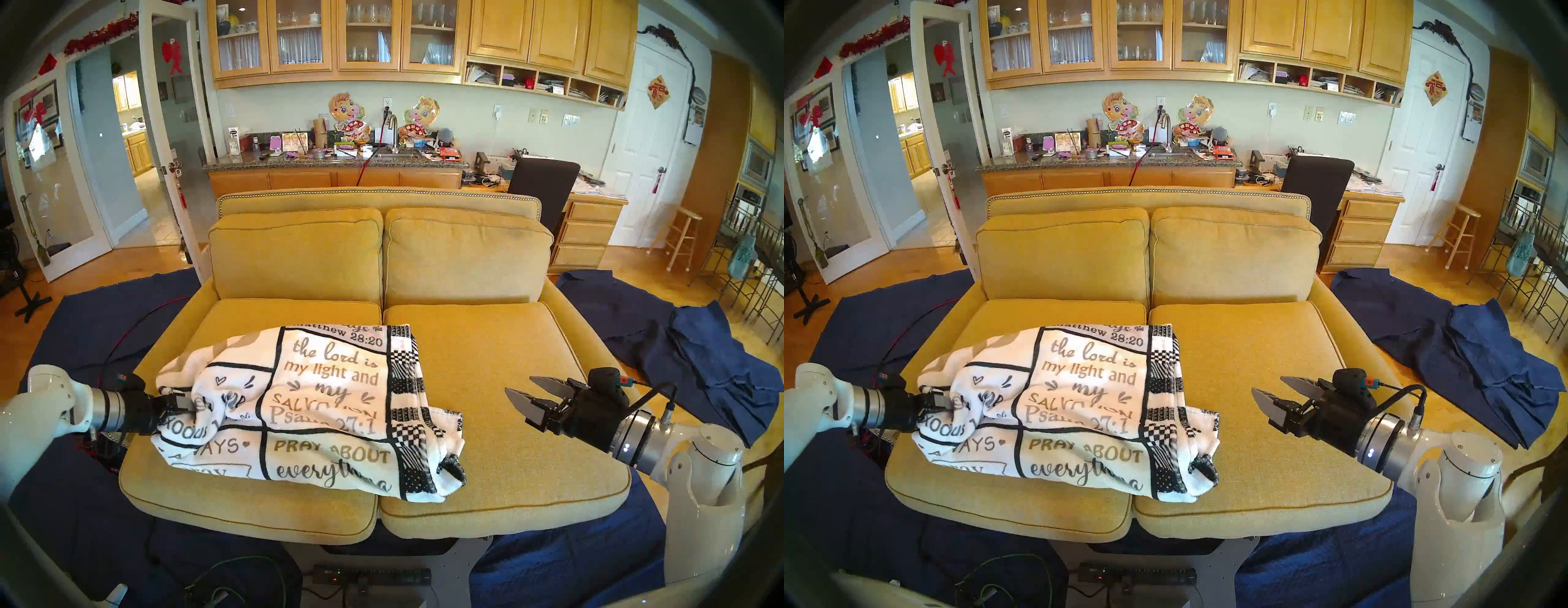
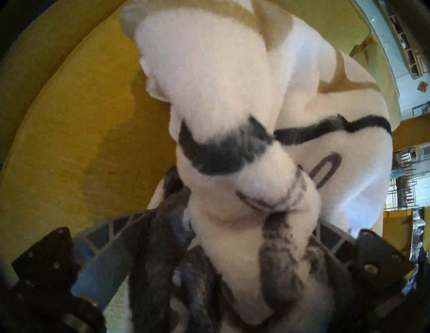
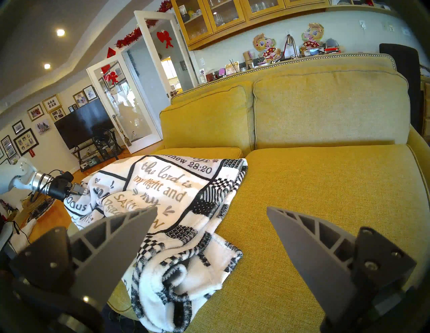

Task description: Fold the blanket in half twice

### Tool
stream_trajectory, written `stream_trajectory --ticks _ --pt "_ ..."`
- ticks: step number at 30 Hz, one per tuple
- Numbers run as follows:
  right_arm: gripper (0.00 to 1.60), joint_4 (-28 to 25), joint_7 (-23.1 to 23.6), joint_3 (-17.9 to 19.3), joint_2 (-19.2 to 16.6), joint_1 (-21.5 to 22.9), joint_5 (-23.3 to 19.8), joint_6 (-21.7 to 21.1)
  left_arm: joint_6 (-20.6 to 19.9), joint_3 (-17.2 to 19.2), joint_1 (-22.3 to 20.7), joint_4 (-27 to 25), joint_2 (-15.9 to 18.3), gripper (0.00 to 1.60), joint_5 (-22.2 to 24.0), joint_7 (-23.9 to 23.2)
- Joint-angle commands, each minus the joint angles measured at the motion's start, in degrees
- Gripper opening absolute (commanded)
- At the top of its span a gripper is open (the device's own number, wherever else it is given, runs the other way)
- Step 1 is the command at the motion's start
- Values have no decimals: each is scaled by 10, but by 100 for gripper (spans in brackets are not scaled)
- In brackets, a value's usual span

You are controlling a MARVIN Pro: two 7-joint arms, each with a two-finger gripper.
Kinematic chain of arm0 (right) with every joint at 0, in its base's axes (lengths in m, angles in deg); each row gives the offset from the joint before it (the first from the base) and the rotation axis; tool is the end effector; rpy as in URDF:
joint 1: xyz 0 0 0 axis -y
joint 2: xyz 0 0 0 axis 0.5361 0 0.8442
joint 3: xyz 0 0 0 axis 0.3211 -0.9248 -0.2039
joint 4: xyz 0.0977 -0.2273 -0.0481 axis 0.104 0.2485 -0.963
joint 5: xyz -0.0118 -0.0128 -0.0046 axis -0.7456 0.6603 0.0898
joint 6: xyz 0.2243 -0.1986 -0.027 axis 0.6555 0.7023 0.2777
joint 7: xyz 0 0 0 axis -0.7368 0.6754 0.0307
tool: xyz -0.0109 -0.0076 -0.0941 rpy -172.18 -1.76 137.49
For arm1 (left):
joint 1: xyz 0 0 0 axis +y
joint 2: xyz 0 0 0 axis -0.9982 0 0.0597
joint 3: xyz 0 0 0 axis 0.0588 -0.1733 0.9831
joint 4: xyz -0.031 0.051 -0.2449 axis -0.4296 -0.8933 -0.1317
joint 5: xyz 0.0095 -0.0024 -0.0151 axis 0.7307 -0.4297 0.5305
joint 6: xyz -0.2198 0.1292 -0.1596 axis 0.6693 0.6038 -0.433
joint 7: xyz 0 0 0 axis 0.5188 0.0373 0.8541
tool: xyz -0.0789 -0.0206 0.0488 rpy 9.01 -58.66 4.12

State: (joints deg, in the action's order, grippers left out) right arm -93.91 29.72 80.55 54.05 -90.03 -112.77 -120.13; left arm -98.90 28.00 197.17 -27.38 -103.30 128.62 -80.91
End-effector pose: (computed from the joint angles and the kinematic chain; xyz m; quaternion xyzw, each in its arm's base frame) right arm 0.2385 -0.1078 -0.2078 -0.7897 -0.1369 -0.5261 0.2843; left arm 0.2968 0.2799 -0.2911 0.9278 0.1681 0.2412 0.2298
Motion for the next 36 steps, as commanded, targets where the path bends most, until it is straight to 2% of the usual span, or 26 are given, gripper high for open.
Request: stream_trajectory --ticks 1,5,12,17,21,22,28,30,33,36 --pt "160 -13 1 2 0 7 -4 4 21 -11 -60 -4 4 160 -16 -10" --pt "160 -13 1 2 0 7 -4 4 28 -33 -86 -5 4 160 -43 -1" --pt "160 -13 1 2 0 7 -4 4 59 -59 -99 -20 1 160 -97 37" --pt "160 -13 1 2 0 7 -4 4 89 -70 -92 -44 -12 160 -126 85" --pt "160 -14 1 3 1 7 -4 4 91 -75 -91 -52 -25 160 -127 112" --pt "160 -14 1 3 1 7 -4 4 97 -79 -93 -54 -34 160 -131 132" --pt "160 -14 1 3 1 7 -4 4 122 -99 -100 -46 -57 160 -153 156" --pt "160 -14 1 3 1 7 -4 4 119 -110 -111 -34 -66 160 -155 158" --pt "160 -14 1 3 1 7 -4 4 71 -116 -136 -1 -68 160 -120 127" --pt "160 -14 1 2 1 7 -4 4 39 -117 -150 19 -65 160 -95 105"
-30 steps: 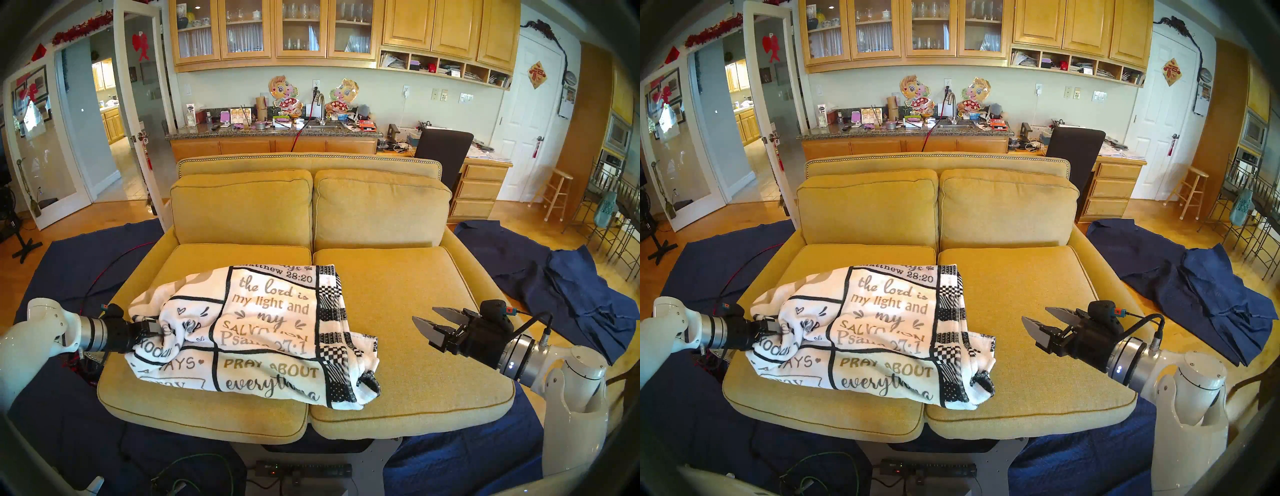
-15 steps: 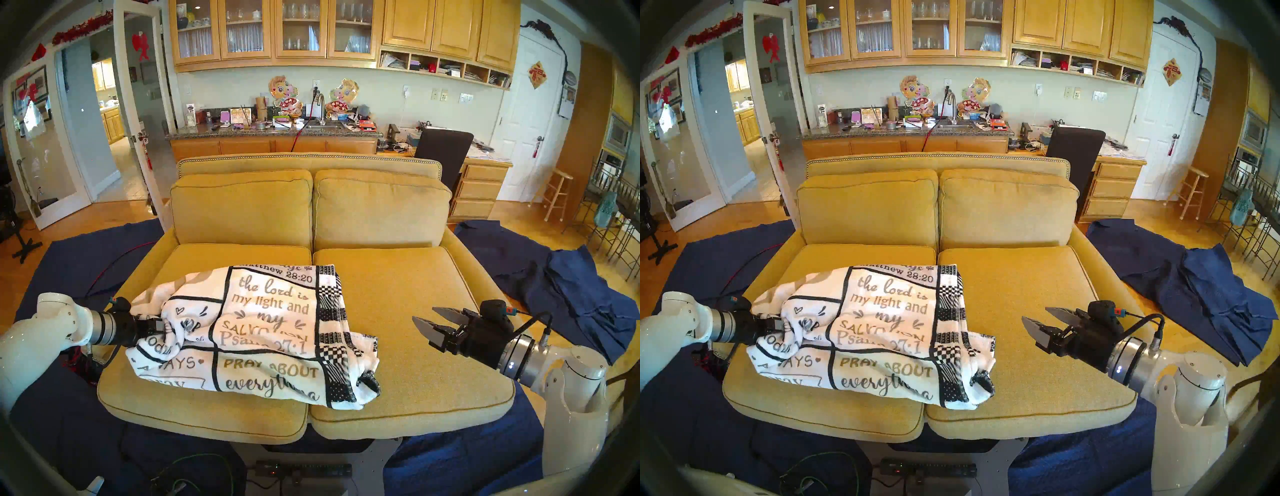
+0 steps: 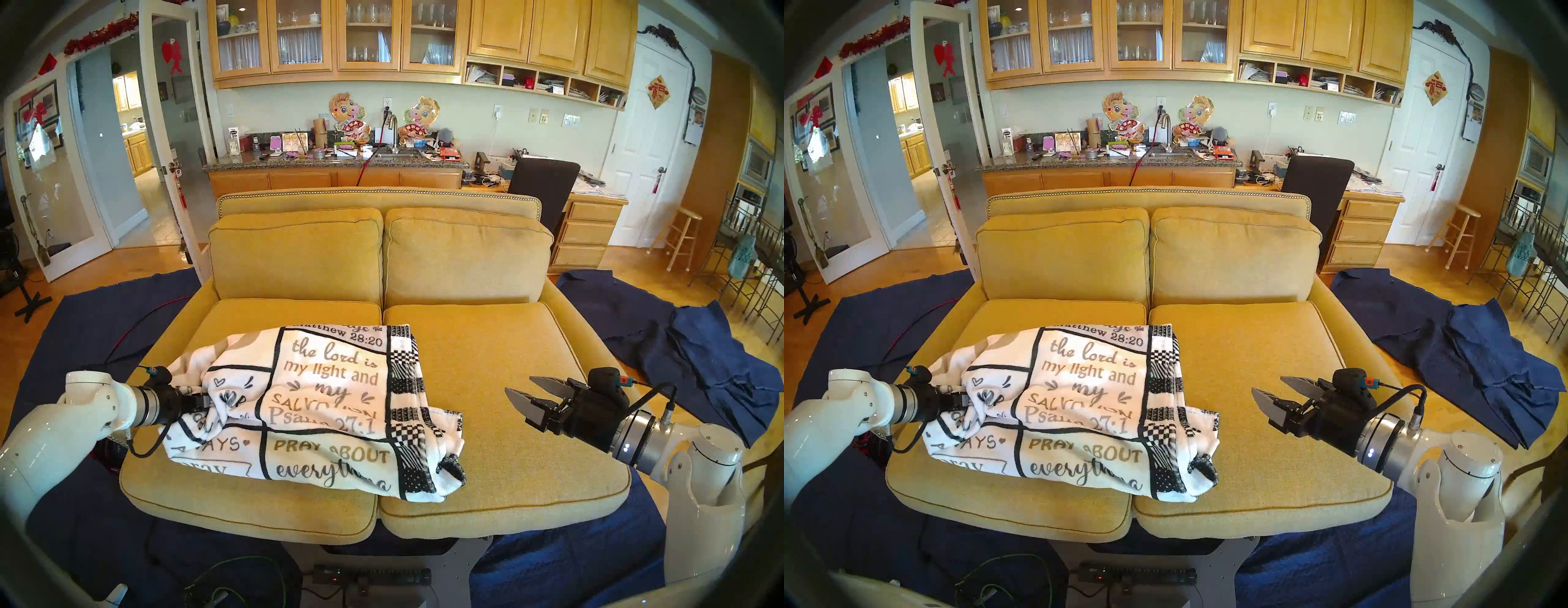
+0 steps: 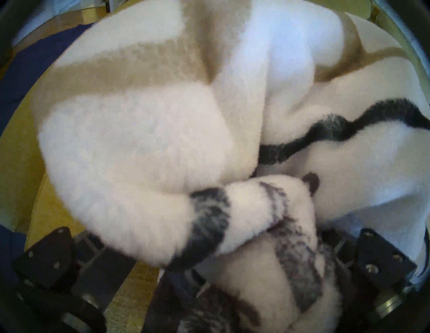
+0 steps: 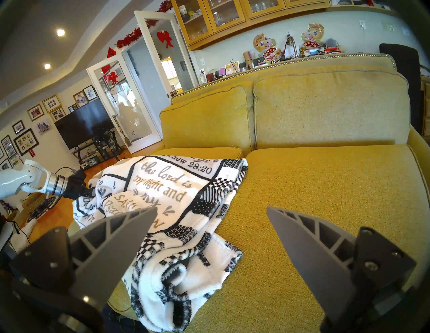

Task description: Fold the blanket in half twice

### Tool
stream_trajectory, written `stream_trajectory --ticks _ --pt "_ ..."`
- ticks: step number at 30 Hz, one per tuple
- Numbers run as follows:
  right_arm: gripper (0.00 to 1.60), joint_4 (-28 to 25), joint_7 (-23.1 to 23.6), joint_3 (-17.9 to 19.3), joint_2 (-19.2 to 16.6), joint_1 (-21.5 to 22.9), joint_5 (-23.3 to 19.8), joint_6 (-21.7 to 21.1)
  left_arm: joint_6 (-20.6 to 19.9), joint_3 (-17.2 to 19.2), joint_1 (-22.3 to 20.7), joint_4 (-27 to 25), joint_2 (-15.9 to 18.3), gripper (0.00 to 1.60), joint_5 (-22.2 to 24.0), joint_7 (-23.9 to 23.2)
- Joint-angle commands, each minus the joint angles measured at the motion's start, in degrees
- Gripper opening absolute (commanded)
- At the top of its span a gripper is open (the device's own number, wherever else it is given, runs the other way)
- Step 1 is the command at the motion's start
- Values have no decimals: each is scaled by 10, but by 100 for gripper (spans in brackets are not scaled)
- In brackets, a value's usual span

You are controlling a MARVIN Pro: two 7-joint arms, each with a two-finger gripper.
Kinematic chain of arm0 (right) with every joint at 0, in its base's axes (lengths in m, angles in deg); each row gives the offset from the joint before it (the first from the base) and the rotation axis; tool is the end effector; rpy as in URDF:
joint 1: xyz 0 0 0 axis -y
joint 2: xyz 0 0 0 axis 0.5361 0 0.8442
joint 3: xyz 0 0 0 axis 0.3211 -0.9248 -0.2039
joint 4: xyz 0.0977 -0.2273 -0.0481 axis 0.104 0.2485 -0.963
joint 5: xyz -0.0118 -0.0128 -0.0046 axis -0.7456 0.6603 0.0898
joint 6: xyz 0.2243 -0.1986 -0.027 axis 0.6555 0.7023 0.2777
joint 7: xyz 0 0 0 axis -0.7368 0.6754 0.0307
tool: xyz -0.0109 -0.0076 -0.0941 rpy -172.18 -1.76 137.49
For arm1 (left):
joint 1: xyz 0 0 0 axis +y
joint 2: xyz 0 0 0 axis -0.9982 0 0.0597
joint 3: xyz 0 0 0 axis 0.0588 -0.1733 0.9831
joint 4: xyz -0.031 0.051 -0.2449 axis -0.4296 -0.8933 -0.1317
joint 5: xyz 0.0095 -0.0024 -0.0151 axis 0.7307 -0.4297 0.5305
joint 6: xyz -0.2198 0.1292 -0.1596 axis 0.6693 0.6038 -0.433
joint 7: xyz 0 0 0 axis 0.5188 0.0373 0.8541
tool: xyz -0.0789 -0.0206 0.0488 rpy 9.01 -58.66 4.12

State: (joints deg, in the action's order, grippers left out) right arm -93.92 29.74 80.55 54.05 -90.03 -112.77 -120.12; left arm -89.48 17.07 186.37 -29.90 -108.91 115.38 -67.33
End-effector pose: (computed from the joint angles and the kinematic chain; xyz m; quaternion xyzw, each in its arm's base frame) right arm 0.2385 -0.1078 -0.2077 -0.7896 -0.1371 -0.5262 0.2844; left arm 0.3262 0.2501 -0.3185 0.9453 0.1056 0.2955 0.0888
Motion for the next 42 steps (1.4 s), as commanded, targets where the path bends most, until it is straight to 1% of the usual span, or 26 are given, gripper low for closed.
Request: stream_trajectory --ticks 1,2,3,4,6,7,8,9,10,11,12,13,17,29,39,42 --pt "160 -13 1 2 0 7 -4 4 -63 -12 -48 53 -7 160 52 -42" --pt "160 -13 1 2 0 7 -4 4 -80 -13 -58 62 -11 160 52 -46" --pt "160 -13 1 2 0 7 -4 4 -81 -22 -66 72 -10 160 64 -55" --pt "160 -13 1 2 0 7 -4 4 -98 -22 -73 80 -14 160 67 -60" --pt "160 -13 1 2 0 7 -4 4 -110 -32 -85 92 -14 160 79 -70" --pt "160 -13 1 2 0 7 -4 4 -124 -36 -94 99 -18 160 81 -75" --pt "160 -13 1 2 0 7 -4 4 -128 -42 -99 103 -19 160 84 -77" --pt "160 -13 1 2 0 7 -4 4 -146 -42 -104 106 -22 160 85 -81" --pt "160 -13 1 2 1 7 -4 4 -147 -48 -107 108 -22 160 89 -83" --pt "160 -13 1 2 0 7 -4 4 -162 -47 -110 109 -26 160 87 -85" --pt "160 -13 1 2 0 7 -4 4 -159 -52 -111 109 -25 160 92 -88" --pt "160 -13 1 2 0 7 -4 4 -171 -51 -112 110 -29 160 91 -89" --pt "160 -13 1 2 0 7 -4 4 -189 -59 -119 113 -37 160 96 -98" --pt "160 -12 2 2 0 7 -4 3 -202 -82 -144 98 -60 160 93 -114" --pt "160 -12 2 2 -1 7 -4 3 -202 -87 -168 99 -77 160 107 -132" --pt "160 -12 2 2 -1 7 -4 3 -202 -88 -169 90 -77 160 109 -136"
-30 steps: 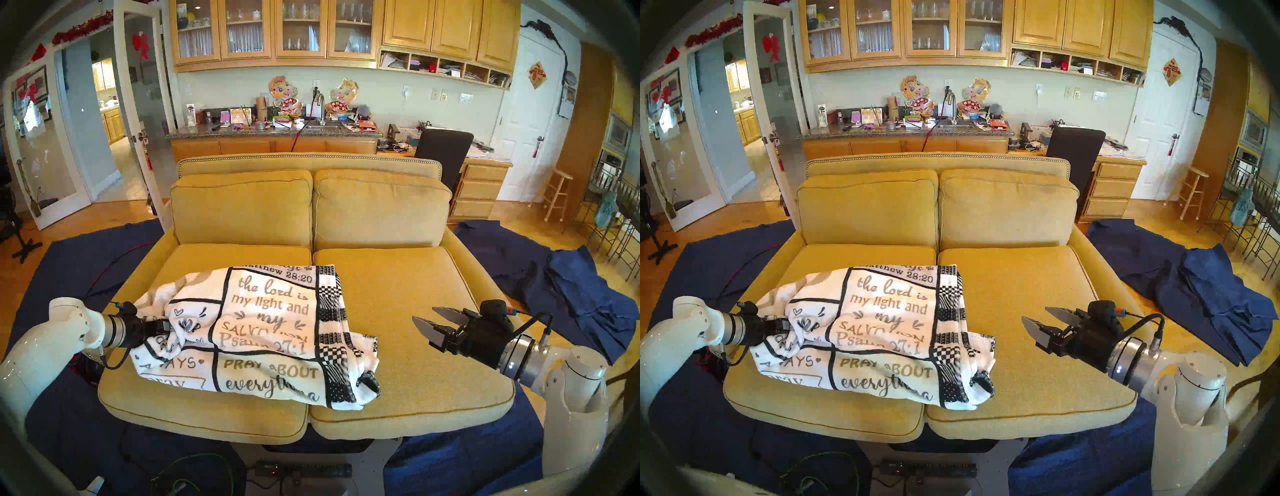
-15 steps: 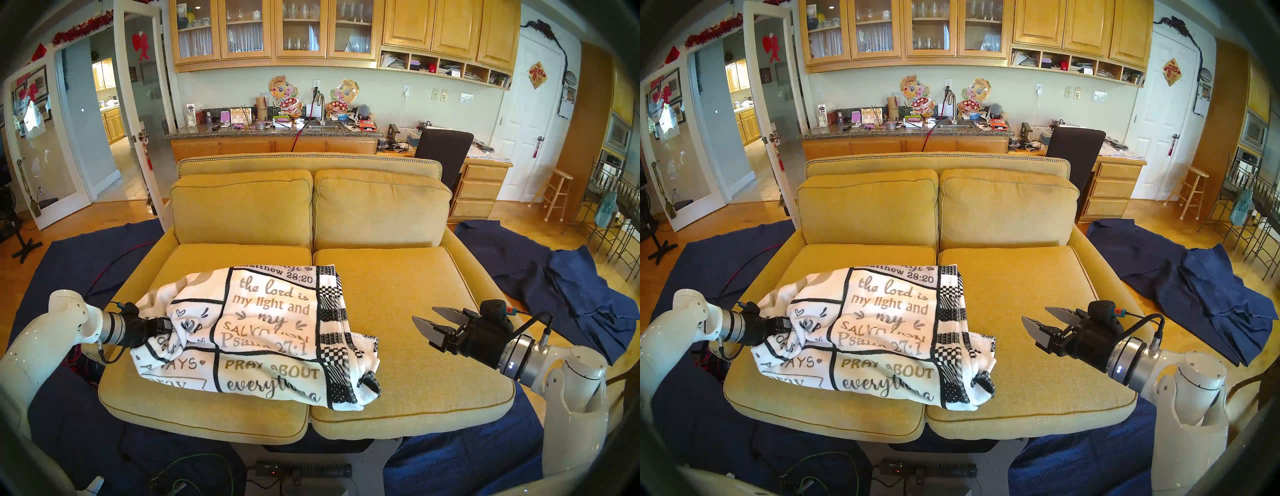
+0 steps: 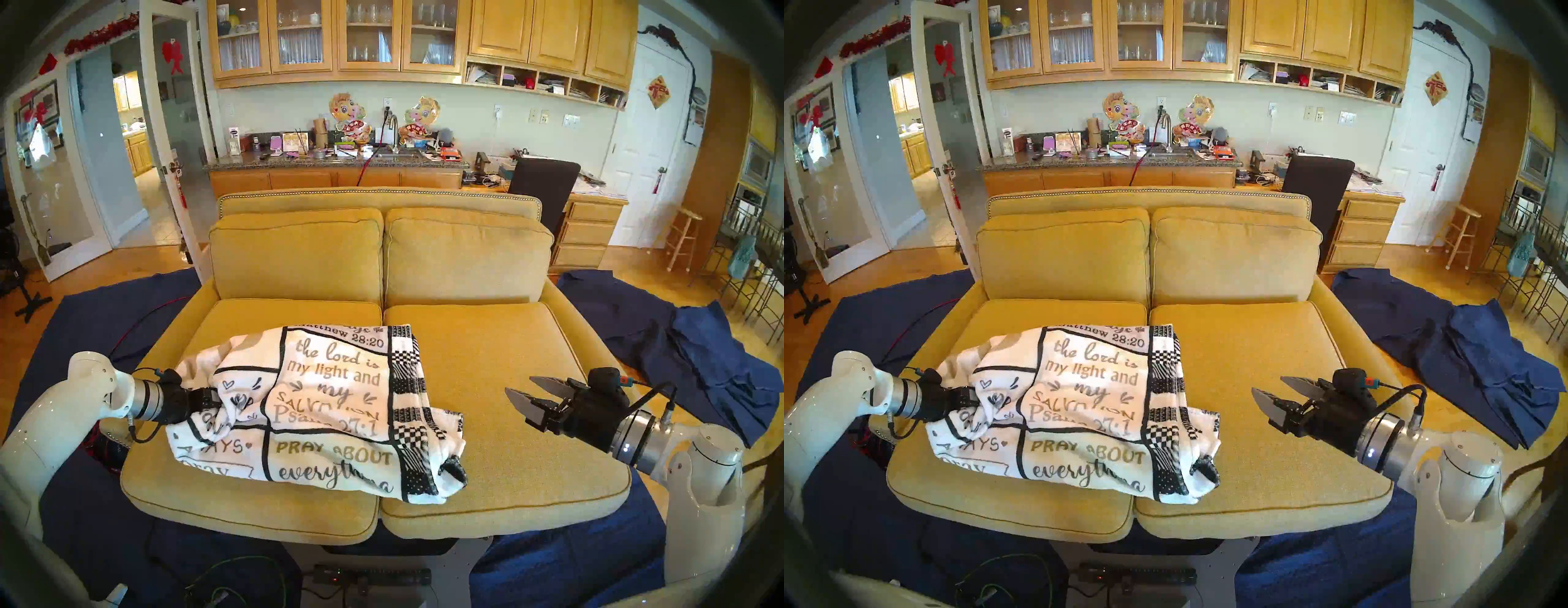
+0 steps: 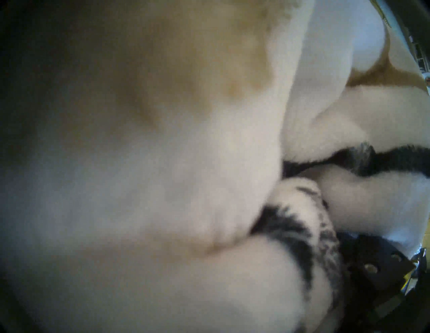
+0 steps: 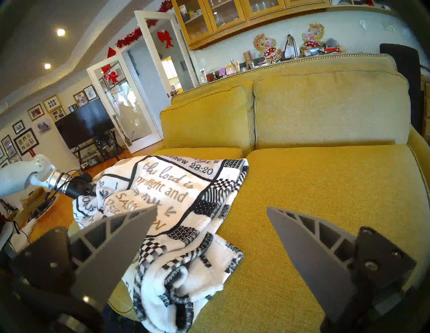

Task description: Fold the blanket in half twice

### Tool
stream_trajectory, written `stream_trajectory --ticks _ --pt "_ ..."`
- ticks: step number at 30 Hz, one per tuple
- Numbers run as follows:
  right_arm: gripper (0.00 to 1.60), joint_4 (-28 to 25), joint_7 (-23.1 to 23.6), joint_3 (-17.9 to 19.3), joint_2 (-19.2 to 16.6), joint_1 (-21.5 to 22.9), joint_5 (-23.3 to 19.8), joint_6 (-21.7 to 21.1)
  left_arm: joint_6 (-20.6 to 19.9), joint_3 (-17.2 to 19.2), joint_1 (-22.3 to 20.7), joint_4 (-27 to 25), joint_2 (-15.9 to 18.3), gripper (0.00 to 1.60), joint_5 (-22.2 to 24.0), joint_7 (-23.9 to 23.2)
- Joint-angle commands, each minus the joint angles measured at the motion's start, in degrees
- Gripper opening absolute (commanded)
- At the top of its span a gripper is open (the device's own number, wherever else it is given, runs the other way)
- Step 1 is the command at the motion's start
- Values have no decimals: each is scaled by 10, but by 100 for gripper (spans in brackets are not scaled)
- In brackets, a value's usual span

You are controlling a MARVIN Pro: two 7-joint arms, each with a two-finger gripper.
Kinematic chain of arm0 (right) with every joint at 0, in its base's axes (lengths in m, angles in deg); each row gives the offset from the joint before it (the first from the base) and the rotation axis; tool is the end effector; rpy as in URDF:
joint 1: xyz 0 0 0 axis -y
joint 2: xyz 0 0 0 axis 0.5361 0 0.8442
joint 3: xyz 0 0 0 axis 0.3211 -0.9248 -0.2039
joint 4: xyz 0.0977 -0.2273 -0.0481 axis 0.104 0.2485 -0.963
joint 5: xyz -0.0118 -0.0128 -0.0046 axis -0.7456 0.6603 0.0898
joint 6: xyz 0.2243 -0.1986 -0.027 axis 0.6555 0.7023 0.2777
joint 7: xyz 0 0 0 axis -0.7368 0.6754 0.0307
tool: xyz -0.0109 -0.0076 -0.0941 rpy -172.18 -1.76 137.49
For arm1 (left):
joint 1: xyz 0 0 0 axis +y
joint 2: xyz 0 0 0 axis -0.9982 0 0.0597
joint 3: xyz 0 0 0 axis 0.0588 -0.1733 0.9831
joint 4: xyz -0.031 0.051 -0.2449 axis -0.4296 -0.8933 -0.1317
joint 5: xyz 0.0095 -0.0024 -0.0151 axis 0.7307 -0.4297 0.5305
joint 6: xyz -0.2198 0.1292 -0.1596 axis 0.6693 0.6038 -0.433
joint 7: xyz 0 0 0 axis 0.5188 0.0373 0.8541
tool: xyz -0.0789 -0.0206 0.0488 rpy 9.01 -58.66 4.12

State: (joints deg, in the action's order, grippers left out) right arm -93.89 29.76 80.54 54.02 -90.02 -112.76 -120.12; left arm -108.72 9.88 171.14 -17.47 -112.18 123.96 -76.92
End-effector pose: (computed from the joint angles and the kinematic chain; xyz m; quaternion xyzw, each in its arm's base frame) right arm 0.2386 -0.1078 -0.2078 -0.7897 -0.1373 -0.5260 0.2845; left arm 0.3444 0.2449 -0.3159 0.9356 0.1690 0.1834 0.2499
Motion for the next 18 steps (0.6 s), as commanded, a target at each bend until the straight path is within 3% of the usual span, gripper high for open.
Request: stream_trajectory --ticks 1,2,3,5,7,13,18 --pt "160 -12 1 2 0 7 -4 3 -10 -17 -17 -37 -44 160 23 -39" --pt "160 -12 1 2 0 7 -4 3 -10 -18 -17 -41 -44 159 23 -40" --pt "160 -12 1 2 0 7 -4 3 -10 -18 -16 -43 -43 95 23 -40" --pt "160 -12 1 2 0 7 -4 3 -10 -17 -13 -48 -40 33 25 -42" --pt "160 -13 1 2 0 7 -4 3 -10 -13 -8 -53 -34 0 30 -44" --pt "160 -13 1 2 0 7 -4 4 -10 9 22 -93 -5 0 50 -39" --pt "160 -13 1 2 0 7 -4 3 -8 52 38 -110 25 0 71 -28"
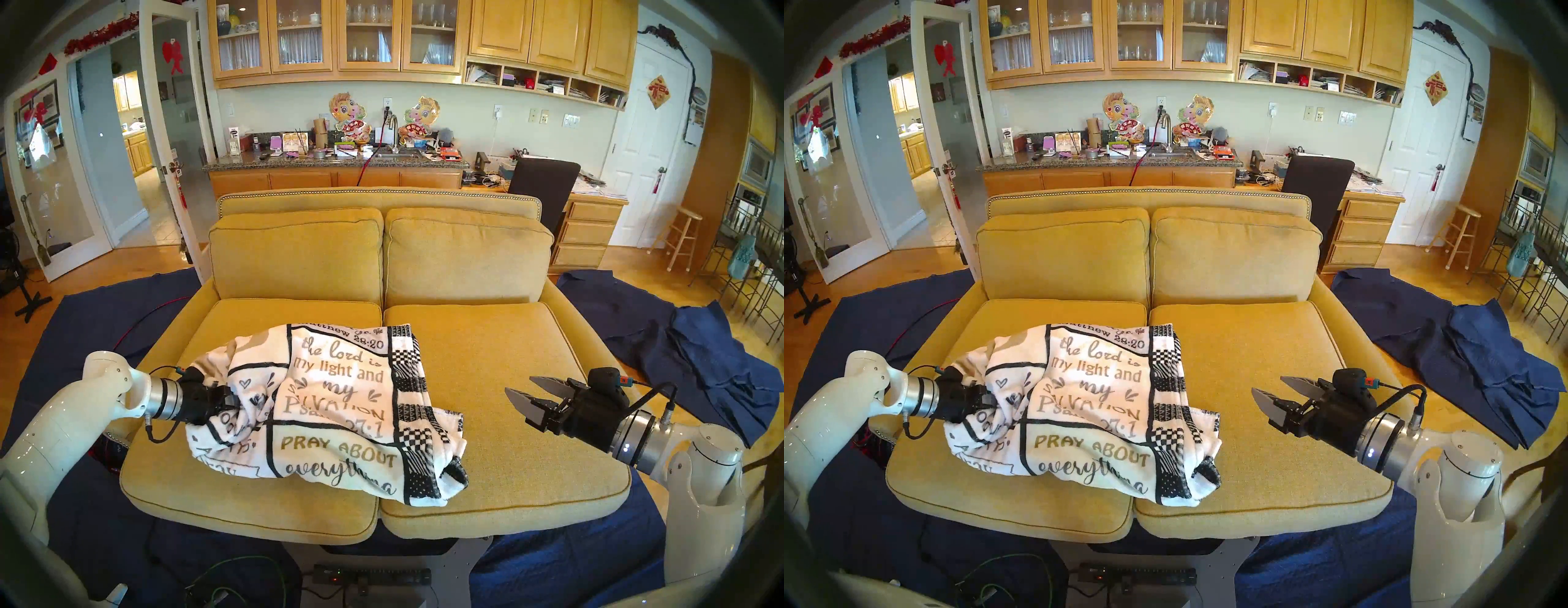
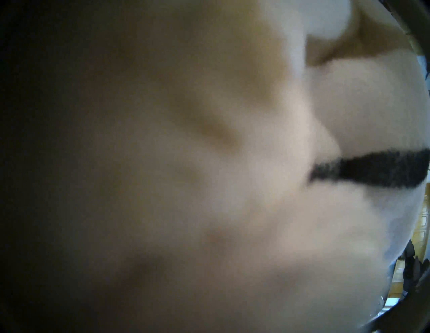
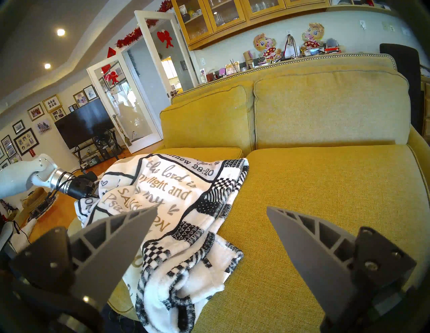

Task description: Fold the blanket in half twice

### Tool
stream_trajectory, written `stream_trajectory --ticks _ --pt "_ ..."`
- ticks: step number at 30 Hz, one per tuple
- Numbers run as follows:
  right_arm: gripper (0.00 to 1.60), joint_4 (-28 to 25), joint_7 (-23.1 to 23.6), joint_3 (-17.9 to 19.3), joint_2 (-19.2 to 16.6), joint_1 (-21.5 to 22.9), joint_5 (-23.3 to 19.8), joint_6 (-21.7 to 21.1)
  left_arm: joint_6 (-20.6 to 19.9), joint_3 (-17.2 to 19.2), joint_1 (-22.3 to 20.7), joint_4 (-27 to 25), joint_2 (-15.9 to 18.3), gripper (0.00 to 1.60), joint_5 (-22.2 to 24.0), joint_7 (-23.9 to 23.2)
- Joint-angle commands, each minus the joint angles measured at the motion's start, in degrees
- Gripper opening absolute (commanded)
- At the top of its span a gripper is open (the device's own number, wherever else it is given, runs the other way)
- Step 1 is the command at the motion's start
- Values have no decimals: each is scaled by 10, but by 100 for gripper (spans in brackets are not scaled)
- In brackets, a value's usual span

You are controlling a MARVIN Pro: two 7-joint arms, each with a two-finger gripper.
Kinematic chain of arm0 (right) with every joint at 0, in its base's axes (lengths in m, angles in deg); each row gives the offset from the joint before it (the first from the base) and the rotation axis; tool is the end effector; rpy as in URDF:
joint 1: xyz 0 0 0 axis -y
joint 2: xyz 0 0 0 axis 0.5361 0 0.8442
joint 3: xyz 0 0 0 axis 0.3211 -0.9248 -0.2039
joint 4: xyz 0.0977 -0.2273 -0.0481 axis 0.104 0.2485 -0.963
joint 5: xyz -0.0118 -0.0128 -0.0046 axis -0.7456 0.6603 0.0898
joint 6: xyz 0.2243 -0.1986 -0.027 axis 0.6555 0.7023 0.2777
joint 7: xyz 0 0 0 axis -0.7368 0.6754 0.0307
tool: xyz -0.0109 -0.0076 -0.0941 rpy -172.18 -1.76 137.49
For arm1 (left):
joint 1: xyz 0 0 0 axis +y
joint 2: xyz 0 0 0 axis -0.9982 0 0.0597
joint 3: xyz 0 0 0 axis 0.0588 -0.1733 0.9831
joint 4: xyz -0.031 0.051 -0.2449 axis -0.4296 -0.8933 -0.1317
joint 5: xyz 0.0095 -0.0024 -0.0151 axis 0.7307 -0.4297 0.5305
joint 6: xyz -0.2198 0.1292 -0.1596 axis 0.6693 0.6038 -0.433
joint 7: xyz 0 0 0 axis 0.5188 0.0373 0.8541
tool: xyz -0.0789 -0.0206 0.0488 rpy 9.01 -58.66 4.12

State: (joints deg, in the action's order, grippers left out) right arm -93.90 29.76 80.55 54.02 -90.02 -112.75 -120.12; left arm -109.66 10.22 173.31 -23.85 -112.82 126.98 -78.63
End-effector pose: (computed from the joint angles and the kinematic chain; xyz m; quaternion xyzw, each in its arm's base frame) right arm 0.2386 -0.1078 -0.2077 -0.7897 -0.1373 -0.5260 0.2843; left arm 0.3455 0.2031 -0.3080 0.9237 0.1341 0.1762 0.3128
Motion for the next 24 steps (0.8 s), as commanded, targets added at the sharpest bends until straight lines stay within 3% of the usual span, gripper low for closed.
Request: stream_trajectory --ticks 1,16,24 --pt "160 -13 1 2 0 7 -4 3 2 58 18 -48 39 0 44 -11" --pt "160 -10 2 1 -1 7 -3 3 25 179 -2 -23 126 0 23 12" --pt "160 -10 2 1 -1 7 -3 3 28 230 -9 -54 160 0 21 15"
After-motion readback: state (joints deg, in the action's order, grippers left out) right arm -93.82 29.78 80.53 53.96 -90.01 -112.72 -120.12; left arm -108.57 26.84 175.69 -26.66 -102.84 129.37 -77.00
